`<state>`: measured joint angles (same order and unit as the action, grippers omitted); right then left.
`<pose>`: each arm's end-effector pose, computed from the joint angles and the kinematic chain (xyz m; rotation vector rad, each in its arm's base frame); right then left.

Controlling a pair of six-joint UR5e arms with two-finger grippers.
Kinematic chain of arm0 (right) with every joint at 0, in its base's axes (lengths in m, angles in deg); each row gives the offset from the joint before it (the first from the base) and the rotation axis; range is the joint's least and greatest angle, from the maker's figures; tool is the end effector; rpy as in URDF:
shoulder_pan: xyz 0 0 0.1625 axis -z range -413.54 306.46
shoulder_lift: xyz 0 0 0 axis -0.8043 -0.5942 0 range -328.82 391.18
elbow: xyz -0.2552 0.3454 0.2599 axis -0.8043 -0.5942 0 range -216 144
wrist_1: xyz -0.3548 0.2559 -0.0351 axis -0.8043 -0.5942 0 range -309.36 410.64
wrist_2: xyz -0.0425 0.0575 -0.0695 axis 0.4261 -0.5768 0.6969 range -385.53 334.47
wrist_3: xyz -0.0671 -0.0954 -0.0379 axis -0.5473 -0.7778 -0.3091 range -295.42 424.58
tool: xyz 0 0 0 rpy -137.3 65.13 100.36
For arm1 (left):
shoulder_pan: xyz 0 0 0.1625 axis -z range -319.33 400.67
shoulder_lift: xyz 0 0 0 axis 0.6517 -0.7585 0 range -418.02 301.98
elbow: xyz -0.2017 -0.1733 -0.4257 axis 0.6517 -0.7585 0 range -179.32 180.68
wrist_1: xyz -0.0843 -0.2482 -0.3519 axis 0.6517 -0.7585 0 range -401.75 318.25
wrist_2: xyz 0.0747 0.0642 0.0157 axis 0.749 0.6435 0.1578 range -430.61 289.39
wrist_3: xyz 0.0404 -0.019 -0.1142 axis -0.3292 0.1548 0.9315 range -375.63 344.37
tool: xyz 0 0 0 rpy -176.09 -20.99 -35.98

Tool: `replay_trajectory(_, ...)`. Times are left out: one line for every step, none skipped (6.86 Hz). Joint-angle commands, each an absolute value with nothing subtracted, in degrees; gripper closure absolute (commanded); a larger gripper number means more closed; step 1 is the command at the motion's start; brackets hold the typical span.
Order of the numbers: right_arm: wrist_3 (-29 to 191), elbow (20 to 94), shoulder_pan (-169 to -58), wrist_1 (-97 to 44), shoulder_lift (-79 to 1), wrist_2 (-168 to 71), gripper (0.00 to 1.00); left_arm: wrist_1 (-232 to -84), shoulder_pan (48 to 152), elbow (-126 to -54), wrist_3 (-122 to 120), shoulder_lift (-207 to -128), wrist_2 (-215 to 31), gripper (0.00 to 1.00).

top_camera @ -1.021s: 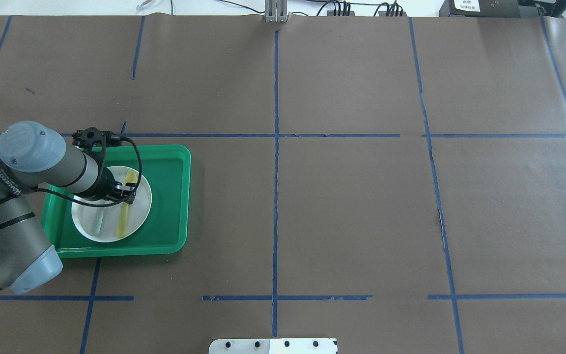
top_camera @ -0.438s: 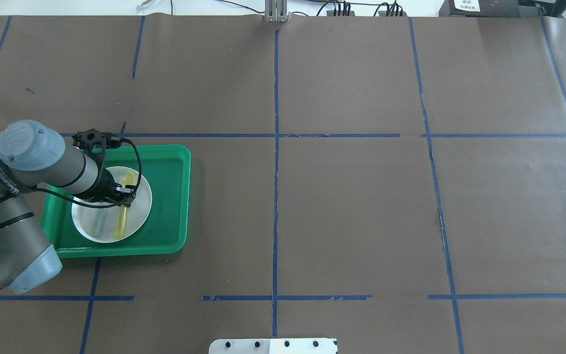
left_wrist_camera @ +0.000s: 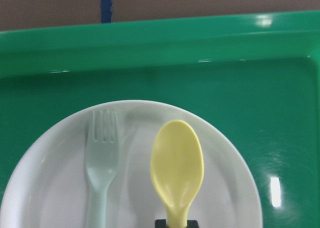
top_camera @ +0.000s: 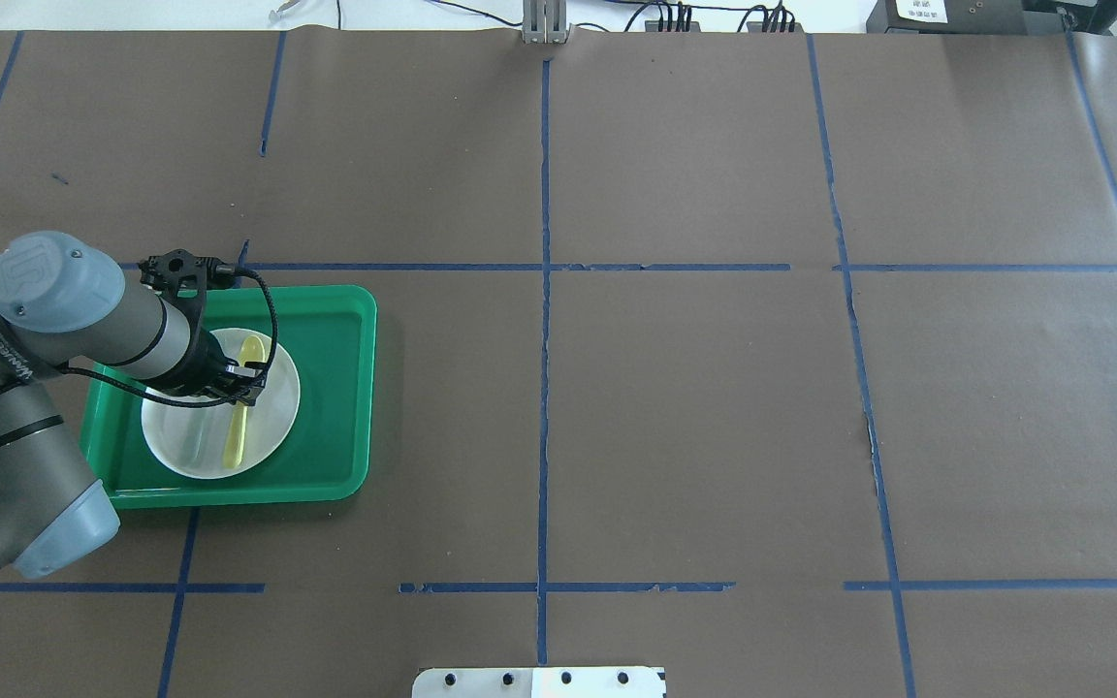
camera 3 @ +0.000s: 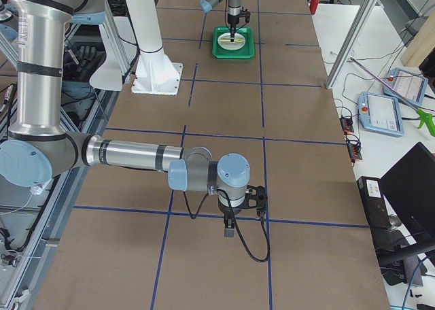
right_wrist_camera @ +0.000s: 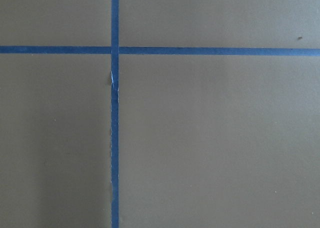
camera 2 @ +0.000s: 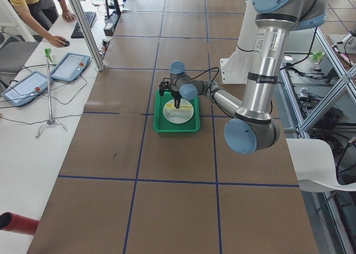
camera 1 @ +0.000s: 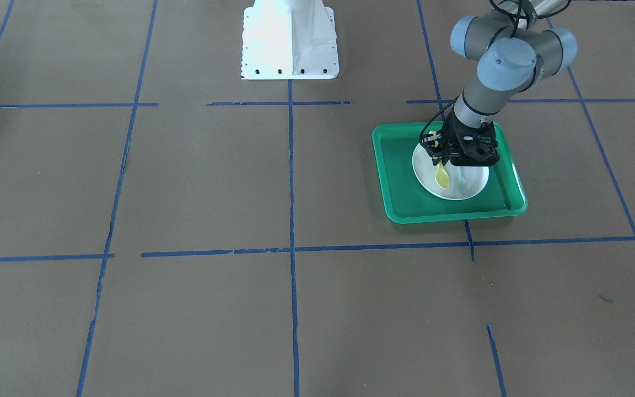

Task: Place spoon
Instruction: 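Carry the yellow spoon off the plate and lower it onto the tray beside the plate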

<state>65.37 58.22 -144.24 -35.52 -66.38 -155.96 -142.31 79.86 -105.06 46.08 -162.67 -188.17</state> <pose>0.0593 -0.4512 0.7770 0.0077 -0.7057 0.0218 0.4431 -0.4601 0.4532 0.0066 0.8373 -0.0072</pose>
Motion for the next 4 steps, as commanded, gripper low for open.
replay_trajectory(65.4,58.2,-144.2,-35.6,-66.4,-156.0,0.00,-139.3,79.4,-102.9,51.6,-169.4,-188.7,1.00)
replay_trajectory(65.4,58.2,-144.2,-35.6,-66.4,-156.0,0.00,-139.6,77.9,-100.2,53.0,-170.9,-188.7,1.00)
replay_trajectory(65.4,58.2,-144.2,-35.6,-66.4,-156.0,0.00,-139.7,76.8,-99.1,53.3,-171.3,-188.6,1.00)
replay_trajectory(65.4,58.2,-144.2,-35.6,-66.4,-156.0,0.00,-139.7,76.7,-99.0,53.2,-171.2,-188.6,1.00)
